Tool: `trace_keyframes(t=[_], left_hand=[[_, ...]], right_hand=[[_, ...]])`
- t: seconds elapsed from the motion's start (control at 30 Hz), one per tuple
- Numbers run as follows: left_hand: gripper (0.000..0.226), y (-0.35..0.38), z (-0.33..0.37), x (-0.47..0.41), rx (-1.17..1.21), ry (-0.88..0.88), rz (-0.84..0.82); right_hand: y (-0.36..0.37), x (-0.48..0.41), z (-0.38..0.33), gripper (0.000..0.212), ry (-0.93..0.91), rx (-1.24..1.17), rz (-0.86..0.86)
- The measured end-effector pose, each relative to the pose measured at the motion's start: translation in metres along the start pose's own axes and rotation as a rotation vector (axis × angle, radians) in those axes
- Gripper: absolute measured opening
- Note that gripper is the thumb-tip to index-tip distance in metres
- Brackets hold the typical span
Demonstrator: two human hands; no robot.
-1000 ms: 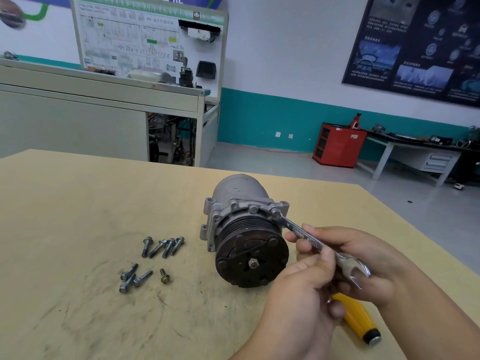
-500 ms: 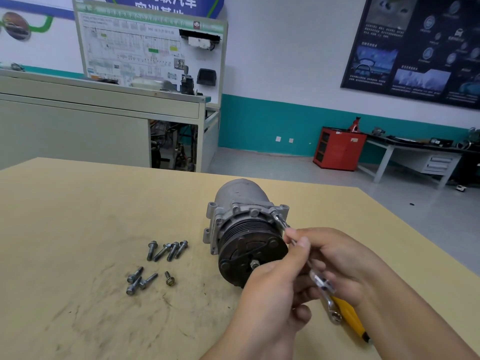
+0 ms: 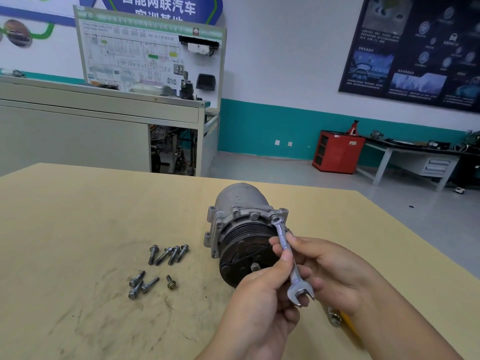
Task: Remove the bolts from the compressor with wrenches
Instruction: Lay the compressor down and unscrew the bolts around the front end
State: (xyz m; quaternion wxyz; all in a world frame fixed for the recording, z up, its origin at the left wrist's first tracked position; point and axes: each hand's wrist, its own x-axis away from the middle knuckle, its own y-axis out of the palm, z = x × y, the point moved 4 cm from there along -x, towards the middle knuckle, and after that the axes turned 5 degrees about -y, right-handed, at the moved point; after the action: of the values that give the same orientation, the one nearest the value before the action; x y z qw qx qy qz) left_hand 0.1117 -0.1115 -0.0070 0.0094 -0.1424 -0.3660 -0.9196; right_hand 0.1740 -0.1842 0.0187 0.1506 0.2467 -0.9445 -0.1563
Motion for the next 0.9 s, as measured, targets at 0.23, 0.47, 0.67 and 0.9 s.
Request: trace_keyframes(t=[0.23,0.47,0.67,0.9], left_hand=[[0.045,-0.004,-0.008,-0.003,0.081,-0.057,0.025],[0.035,0.002,-0.018,-0.009,0.159,-0.125,0.026],[0.031,0.010,-0.023,-0.006,0.181,-0.197,-0.012],[0.036,0.008,-0.019,-0.009,-0.076,-0.096,0.067]], right_hand=[[-0.002,-0.005,0.004,0.025,0.029,0.064,0.062],[-0.008,-0.001,0.008,0.030,0.104,0.123,0.016],[-0.010,-0.003,0.007,0.022,0.106,0.092,0.043],[-0.014,0.000,-0.008,0.034,-0.044,0.361,0.201]])
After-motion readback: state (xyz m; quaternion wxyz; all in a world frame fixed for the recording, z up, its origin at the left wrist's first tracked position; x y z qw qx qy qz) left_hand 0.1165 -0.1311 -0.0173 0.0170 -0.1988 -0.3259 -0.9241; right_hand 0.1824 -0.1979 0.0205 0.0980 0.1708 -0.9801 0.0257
